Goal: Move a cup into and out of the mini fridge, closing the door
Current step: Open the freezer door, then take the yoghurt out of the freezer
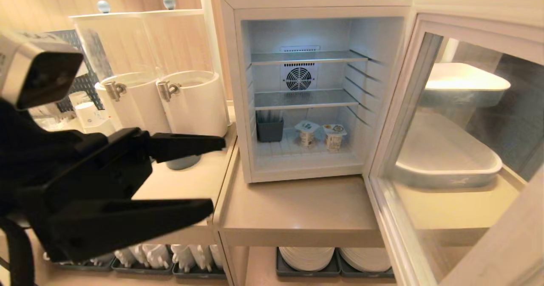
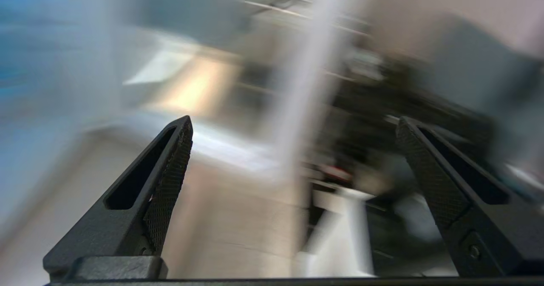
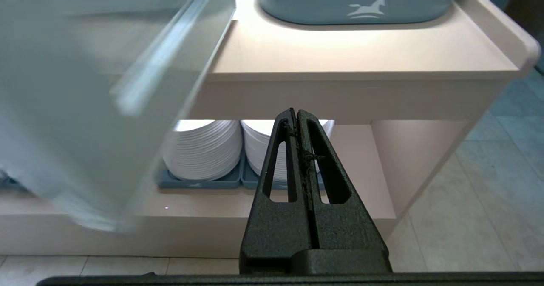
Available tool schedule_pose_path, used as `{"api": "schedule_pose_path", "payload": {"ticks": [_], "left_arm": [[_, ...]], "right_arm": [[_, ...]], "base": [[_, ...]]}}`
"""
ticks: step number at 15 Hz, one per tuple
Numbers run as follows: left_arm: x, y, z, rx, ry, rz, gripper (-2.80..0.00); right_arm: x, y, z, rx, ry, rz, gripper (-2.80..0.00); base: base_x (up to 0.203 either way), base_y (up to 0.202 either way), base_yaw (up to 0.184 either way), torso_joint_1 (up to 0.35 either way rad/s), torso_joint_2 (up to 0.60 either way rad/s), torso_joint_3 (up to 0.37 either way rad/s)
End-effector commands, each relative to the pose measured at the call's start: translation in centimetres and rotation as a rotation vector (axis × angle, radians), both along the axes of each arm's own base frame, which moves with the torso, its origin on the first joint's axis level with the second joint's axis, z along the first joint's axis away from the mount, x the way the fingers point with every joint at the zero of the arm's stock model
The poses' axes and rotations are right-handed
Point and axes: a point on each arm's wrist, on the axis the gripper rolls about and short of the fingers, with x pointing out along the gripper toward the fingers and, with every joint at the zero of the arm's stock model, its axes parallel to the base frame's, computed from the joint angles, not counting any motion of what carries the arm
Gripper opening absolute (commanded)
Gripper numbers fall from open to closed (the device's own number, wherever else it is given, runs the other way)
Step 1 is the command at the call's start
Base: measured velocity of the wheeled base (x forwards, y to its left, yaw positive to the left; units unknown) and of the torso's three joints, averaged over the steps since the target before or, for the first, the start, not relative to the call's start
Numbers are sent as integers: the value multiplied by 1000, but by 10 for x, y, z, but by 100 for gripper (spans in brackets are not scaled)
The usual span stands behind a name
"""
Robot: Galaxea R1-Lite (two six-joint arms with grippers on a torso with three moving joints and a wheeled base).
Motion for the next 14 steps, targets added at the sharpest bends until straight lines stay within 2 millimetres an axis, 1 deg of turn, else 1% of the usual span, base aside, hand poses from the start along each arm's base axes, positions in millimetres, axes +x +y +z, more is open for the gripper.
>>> {"api": "schedule_pose_path", "payload": {"ticks": [1, 2, 4, 5, 7, 10, 12, 14], "left_arm": [[-19, 28, 10, -34, -31, 300, 0], [-27, 41, 10, -27, -17, 475, -280], [-55, 60, 10, -22, -58, 734, -280], [-71, 66, 10, -27, -81, 817, -280], [-109, 78, 5, -31, -99, 950, -280], [-172, 94, -11, 14, -48, 1094, -280], [-212, 98, -22, 28, -40, 1211, -280], [-242, 91, -35, 38, -66, 1357, -280]], "right_arm": [[0, 0, 0, -2, 1, 1, -280], [0, 0, 0, -2, 1, 1, -280], [0, 0, 0, -1, 1, 1, -280], [0, 0, 0, -1, 2, 1, -280], [0, 0, 0, -1, 1, 1, -280], [0, 0, 0, 1, 1, 1, -280], [0, 0, 0, -1, 1, 1, -280], [0, 0, 0, 0, 1, 1, -280]], "base": [[0, 0, 0, 0, 0, 0], [0, 0, 0, 0, 0, 0], [0, 0, 0, 0, 0, 0], [0, 0, 0, 0, 0, 0], [0, 0, 0, 0, 0, 0], [0, 0, 0, 0, 0, 0], [0, 0, 0, 0, 0, 0], [0, 0, 0, 0, 0, 0]]}}
